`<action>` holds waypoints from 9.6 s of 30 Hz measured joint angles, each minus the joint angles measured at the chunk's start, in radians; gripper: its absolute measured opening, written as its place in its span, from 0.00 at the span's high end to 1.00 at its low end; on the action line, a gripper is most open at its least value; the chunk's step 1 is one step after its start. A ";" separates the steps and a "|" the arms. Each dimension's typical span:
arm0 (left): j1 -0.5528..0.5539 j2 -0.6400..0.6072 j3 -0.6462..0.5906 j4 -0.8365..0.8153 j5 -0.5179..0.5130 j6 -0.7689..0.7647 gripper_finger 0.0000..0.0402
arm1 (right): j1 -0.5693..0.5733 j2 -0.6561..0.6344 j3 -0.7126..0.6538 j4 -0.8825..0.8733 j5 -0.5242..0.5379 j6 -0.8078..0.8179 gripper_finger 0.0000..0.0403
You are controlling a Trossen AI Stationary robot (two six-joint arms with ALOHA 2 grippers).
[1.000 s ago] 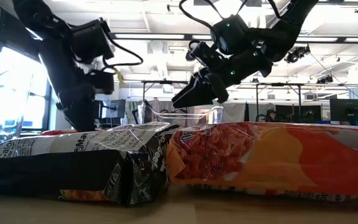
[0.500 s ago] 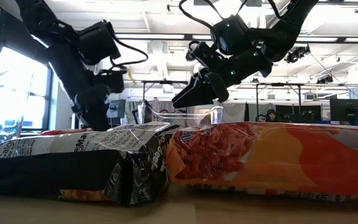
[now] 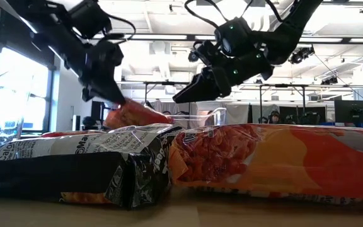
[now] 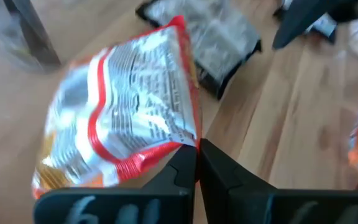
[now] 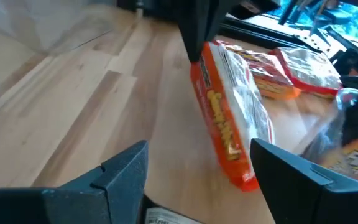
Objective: Sort Maruchan noodles
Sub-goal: Put the middle left orange noodle pack into the bottom left transparent bin
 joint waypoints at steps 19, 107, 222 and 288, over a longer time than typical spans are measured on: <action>0.004 -0.212 0.000 0.187 0.023 -0.037 1.00 | -0.008 0.059 -0.154 0.601 -0.106 0.309 0.34; -0.007 -0.231 0.000 0.766 0.239 0.006 1.00 | -0.098 0.065 0.202 0.562 -0.478 0.567 0.34; -0.373 0.241 0.907 -1.251 0.066 0.470 0.82 | -0.002 -0.153 0.325 -0.542 0.170 -0.015 0.73; -1.114 0.429 0.737 -0.810 -0.184 -0.361 0.82 | -0.002 -0.162 0.153 -0.486 0.168 0.133 1.00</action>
